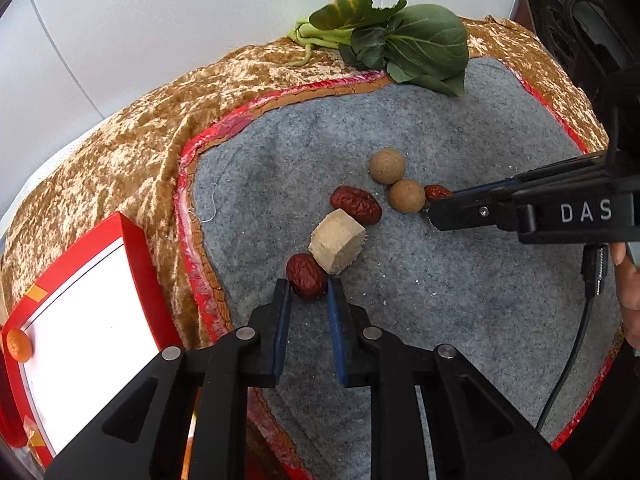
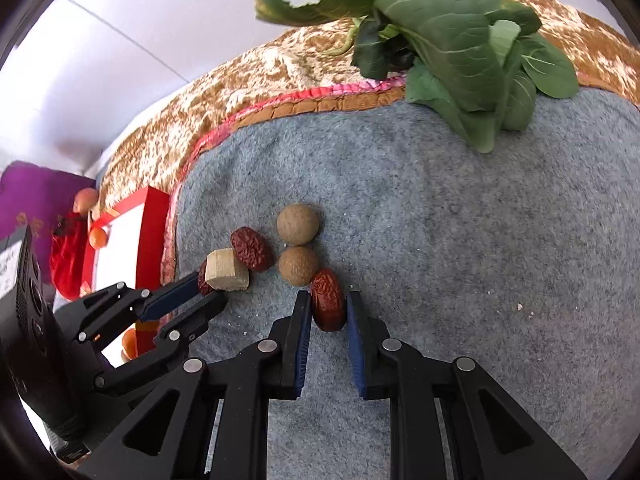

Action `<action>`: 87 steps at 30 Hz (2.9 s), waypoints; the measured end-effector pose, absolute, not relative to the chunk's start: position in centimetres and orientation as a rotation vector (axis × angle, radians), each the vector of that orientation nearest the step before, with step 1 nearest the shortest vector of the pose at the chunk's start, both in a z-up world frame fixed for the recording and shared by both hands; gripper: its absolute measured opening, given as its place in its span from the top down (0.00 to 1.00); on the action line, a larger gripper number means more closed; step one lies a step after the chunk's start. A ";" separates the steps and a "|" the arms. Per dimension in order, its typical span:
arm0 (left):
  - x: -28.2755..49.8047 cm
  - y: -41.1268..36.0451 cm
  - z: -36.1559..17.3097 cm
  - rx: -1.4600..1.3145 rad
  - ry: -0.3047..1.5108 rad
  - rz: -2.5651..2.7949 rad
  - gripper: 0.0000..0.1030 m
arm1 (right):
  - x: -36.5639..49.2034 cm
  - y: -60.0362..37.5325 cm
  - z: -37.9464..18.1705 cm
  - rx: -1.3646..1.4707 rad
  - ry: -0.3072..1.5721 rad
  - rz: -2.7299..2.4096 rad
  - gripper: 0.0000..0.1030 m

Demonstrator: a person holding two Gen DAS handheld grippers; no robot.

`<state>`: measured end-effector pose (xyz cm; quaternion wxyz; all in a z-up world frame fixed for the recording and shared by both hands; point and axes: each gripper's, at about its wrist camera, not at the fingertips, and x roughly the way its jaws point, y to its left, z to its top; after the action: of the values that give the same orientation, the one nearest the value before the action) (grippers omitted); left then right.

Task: Organize fruits
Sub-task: 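Move both grippers back to the mat and close on two red dates, then carry the dates to the white tray and release them from both grippers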

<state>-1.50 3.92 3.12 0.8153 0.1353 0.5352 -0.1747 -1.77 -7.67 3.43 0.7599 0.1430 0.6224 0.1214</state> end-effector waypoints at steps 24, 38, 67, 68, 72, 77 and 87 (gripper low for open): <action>-1.6 3.9 2.6 0.311 1.132 -0.316 0.86 | -2.2 -6.9 3.6 0.319 1.364 0.305 0.83; -3.2 5.8 5.3 0.274 1.074 -0.314 0.86 | -2.5 -5.4 4.7 0.342 1.325 0.383 0.83; -6.0 18.3 7.8 0.157 1.076 -0.033 0.86 | -8.4 9.5 6.9 0.124 1.117 0.752 0.83; -6.0 18.4 7.8 0.155 1.080 -0.032 0.86 | -8.6 9.6 6.8 0.114 1.114 0.753 0.83; -5.9 18.5 7.4 0.155 1.099 -0.023 0.86 | -8.9 10.1 6.7 0.091 1.099 0.757 0.83; -5.8 18.5 7.2 0.153 1.112 -0.021 0.86 | -9.0 10.4 6.7 0.071 1.085 0.762 0.83; -5.3 18.8 6.4 0.169 1.150 0.018 0.86 | -9.3 10.8 6.7 0.056 1.075 0.773 0.79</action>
<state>-5.30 18.82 6.41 0.8357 0.0797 0.5432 0.0083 -9.25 10.82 6.73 0.7883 0.0261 0.4992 0.3589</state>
